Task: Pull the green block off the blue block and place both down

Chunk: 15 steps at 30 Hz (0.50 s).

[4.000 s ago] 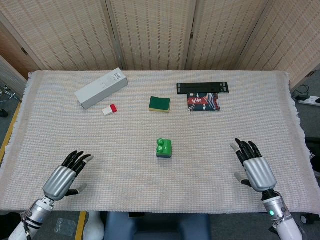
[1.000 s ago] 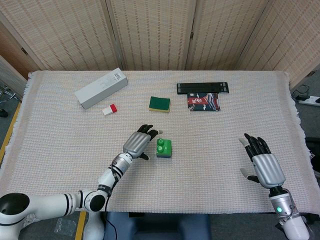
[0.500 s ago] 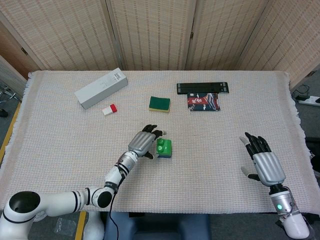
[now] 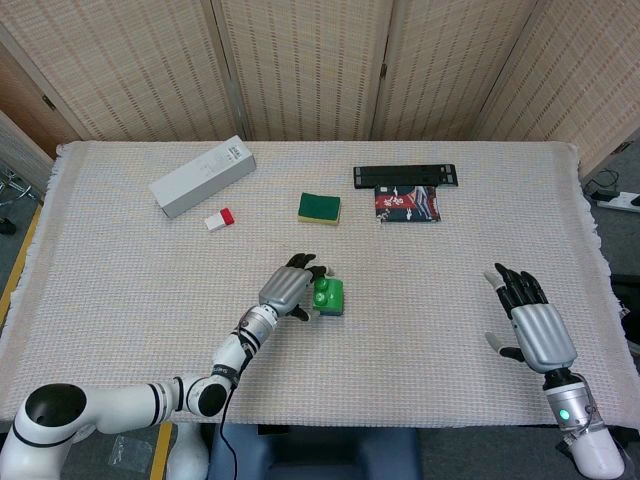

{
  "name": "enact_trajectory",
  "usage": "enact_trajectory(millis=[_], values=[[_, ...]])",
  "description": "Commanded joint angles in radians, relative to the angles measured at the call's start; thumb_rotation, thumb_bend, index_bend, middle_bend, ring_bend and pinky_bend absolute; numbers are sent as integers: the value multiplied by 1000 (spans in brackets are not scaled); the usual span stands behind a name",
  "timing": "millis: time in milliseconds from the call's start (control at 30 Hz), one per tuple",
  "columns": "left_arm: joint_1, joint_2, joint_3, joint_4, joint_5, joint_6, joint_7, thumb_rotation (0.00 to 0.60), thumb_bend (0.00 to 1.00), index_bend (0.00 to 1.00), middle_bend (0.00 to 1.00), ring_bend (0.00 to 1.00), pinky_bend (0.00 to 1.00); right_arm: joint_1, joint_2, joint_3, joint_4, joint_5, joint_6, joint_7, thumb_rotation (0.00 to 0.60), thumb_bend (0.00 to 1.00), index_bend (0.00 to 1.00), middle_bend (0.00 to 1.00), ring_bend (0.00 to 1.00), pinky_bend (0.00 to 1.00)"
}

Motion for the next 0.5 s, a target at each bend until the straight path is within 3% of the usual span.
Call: enact_trajectory(millis=[33, 300, 500], values=[[2, -6, -1, 9, 7, 10, -5, 600, 308, 278, 383, 92, 0, -2, 4, 2, 0, 4, 2, 4, 600, 322, 0, 0, 0, 0], [22, -44, -6, 41, 35, 63, -33, 600, 343, 436, 540, 178, 0, -5, 7, 0, -4, -4, 10, 6, 600, 322, 0, 0, 0, 0], [28, -49, -5, 61, 27, 55, -30, 600, 349, 458, 567, 206, 0, -4, 6, 1, -2, -3, 11, 5, 600, 322, 0, 0, 0, 0]])
